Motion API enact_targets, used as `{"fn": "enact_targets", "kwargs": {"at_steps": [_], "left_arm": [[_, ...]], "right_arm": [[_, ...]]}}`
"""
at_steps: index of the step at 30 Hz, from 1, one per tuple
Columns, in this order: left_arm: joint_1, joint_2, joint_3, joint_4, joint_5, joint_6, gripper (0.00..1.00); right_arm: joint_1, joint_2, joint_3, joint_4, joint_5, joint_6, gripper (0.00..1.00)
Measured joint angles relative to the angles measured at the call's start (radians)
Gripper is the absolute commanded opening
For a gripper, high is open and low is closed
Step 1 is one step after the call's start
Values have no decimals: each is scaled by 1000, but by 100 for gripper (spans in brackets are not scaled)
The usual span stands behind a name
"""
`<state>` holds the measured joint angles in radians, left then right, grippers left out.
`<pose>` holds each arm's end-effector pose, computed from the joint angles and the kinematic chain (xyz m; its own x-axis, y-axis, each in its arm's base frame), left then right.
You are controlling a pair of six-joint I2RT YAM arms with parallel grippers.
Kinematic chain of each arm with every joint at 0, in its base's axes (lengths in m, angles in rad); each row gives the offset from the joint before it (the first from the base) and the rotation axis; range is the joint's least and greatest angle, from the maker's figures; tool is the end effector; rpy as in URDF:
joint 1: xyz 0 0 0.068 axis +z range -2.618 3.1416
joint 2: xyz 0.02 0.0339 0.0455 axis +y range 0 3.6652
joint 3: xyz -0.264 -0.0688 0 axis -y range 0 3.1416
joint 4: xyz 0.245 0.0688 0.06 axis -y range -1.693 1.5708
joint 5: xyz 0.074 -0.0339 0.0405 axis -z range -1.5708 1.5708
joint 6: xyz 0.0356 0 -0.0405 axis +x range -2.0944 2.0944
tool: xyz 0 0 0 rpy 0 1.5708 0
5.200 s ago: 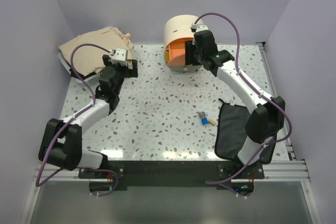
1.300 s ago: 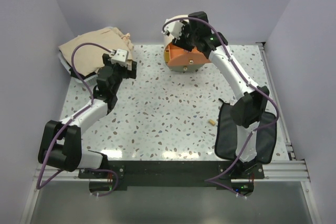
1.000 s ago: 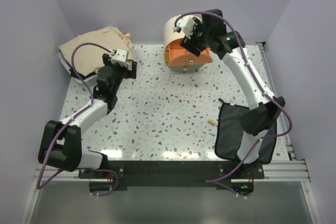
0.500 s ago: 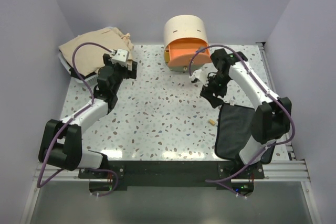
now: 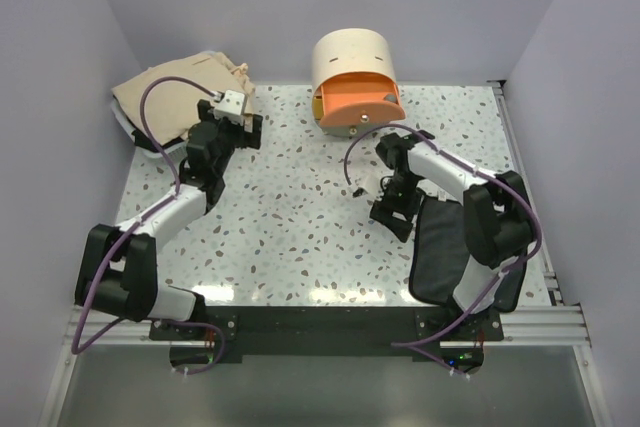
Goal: Sort the stationery into containers
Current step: Pick up the stationery from the center of the board.
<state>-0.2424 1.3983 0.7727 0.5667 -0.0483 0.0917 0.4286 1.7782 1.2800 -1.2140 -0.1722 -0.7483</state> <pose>0.3089 -0.0746 0.2723 -0.0392 0.1039 -0.9938 0.1974 0.9758 0.0942 0.2729 0.1314 0.1995 -0.3963 -0.9181 -0.0121 -0.8966 0.3841 0.2202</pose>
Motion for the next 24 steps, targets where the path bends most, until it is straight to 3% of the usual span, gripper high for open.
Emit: {"fn": "enact_targets", "kwargs": {"at_steps": [12, 16, 20, 21, 23, 24], "left_arm": [[0, 29, 15, -14, 0, 0, 100], [0, 29, 18, -14, 0, -1, 100], [0, 29, 19, -15, 0, -1, 100], [0, 30, 20, -16, 0, -1, 100], [0, 30, 23, -15, 0, -1, 100], [0, 31, 23, -15, 0, -1, 100]], "right_arm": [[10, 66, -15, 136, 86, 130, 68], [18, 72, -42, 150, 101, 140, 59], [35, 84, -63, 158, 111, 145, 40], [39, 92, -65, 162, 113, 148, 28], [49, 110, -71, 175, 121, 156, 16], [54, 116, -74, 179, 128, 156, 5]]}}
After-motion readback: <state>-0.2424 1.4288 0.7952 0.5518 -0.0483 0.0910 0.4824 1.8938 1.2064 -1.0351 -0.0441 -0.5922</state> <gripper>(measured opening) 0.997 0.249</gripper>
